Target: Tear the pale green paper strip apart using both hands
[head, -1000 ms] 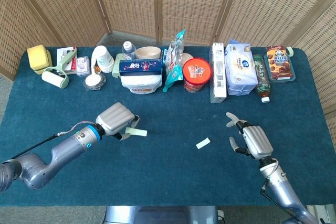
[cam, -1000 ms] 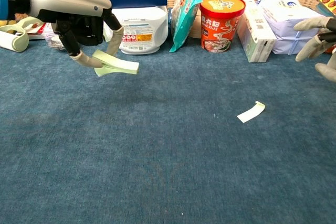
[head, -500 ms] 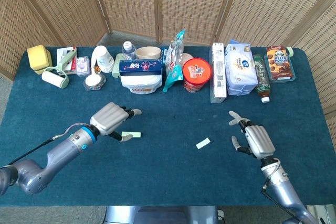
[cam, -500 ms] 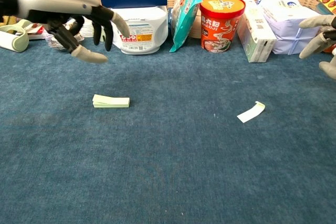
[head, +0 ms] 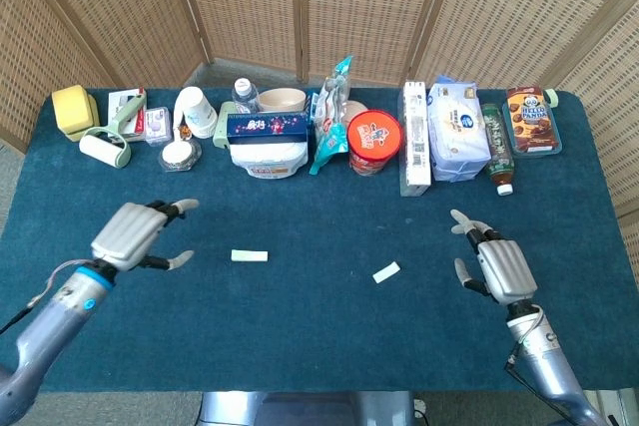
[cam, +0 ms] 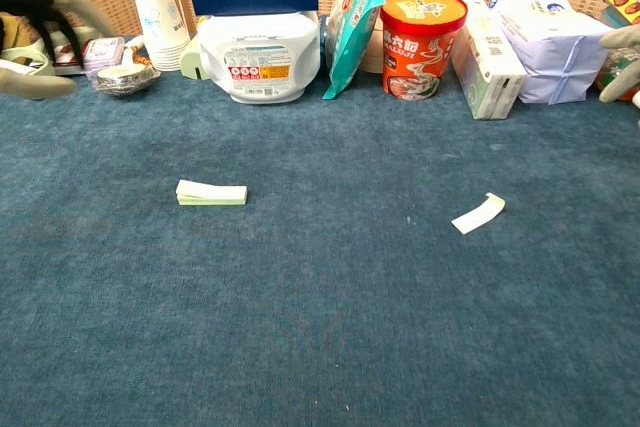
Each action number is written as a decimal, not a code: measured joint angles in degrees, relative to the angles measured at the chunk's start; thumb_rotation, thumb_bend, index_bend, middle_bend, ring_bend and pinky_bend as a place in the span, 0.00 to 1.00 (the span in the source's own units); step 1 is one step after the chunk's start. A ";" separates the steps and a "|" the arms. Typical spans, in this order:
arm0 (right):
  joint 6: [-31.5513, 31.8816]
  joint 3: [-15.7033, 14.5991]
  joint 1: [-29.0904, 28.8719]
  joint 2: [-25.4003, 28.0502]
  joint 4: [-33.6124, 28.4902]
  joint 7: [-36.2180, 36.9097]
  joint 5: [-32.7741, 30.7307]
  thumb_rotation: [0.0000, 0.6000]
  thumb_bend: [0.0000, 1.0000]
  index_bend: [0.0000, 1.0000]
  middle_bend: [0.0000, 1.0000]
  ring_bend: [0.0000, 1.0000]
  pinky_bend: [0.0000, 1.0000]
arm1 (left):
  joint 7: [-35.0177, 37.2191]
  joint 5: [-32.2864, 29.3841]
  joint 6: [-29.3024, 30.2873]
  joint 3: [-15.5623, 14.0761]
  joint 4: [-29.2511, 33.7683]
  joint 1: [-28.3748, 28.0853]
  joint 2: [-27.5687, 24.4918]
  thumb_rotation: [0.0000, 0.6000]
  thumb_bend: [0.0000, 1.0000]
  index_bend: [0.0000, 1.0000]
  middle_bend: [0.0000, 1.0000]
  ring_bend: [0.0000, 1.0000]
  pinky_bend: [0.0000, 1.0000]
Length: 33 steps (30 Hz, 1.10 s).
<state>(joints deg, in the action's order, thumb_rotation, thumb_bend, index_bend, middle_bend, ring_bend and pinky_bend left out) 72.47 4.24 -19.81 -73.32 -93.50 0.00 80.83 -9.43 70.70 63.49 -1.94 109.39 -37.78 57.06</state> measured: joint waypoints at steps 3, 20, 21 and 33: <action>0.66 0.00 0.55 0.54 -0.72 -1.46 -0.26 1.00 0.53 0.05 0.31 0.19 0.36 | 1.60 1.67 4.19 -1.14 0.25 3.94 -0.90 0.65 0.25 0.16 0.32 0.32 0.58; 10.20 -0.93 6.56 0.96 -4.81 -16.47 -0.95 1.00 0.53 0.06 0.31 0.18 0.36 | 8.55 8.08 24.86 -5.79 -5.98 24.95 -0.17 0.66 0.25 0.16 0.32 0.32 0.56; 10.92 -1.22 7.25 0.93 -5.03 -16.76 -0.75 1.00 0.53 0.06 0.31 0.18 0.36 | 8.93 8.77 25.81 -6.02 -6.77 26.15 0.15 0.67 0.25 0.16 0.32 0.32 0.56; 13.58 -2.40 10.50 2.11 -7.07 -17.86 0.93 1.00 0.53 0.06 0.31 0.18 0.36 | 12.06 13.82 29.95 -6.74 -10.64 33.07 2.56 0.68 0.25 0.16 0.32 0.32 0.56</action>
<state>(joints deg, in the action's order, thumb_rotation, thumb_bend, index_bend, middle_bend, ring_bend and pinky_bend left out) 86.04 1.84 -9.31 -71.21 -100.56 -17.86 81.77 2.63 84.52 93.44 -8.68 98.75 -4.71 59.62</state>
